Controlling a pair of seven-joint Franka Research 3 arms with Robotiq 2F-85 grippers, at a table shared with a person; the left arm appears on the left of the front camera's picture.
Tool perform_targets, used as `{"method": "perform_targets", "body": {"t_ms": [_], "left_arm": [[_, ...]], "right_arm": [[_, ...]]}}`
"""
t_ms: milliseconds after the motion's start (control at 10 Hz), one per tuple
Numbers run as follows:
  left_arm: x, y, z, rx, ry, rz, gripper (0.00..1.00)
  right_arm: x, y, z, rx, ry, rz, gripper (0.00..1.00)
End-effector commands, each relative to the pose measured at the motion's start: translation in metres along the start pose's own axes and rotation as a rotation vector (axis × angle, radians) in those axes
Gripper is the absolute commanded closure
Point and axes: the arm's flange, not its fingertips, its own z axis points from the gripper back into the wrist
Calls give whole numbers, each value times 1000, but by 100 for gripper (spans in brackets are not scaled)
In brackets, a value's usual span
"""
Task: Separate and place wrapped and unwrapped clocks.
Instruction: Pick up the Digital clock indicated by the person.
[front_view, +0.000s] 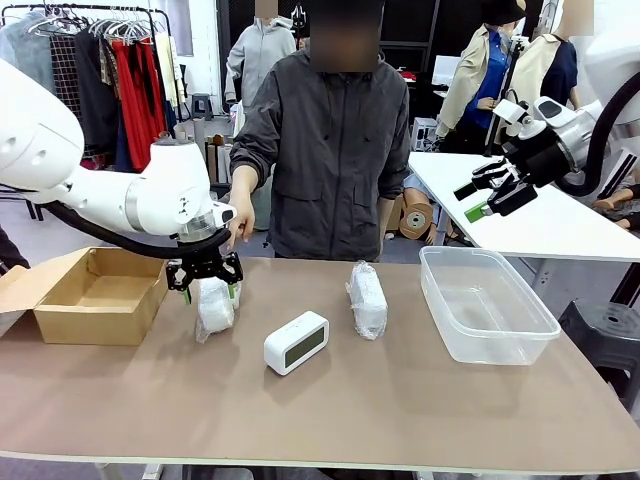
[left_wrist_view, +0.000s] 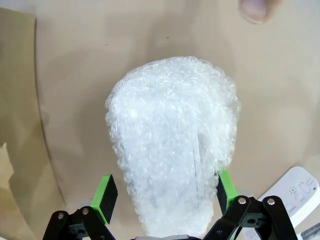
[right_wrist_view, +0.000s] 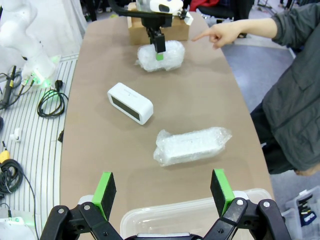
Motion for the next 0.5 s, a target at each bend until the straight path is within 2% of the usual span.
{"method": "perform_targets", "body": {"t_ms": [0, 200, 400], "left_arm": [[12, 7, -5, -46, 49, 0, 0], [13, 9, -11, -66, 60, -21, 0], [13, 9, -12, -70, 50, -34, 39]], "right_arm": [[1, 1, 0, -4, 0, 2, 0], [1, 1, 0, -4, 0, 2, 0], [1, 1, 0, -4, 0, 2, 0]]}}
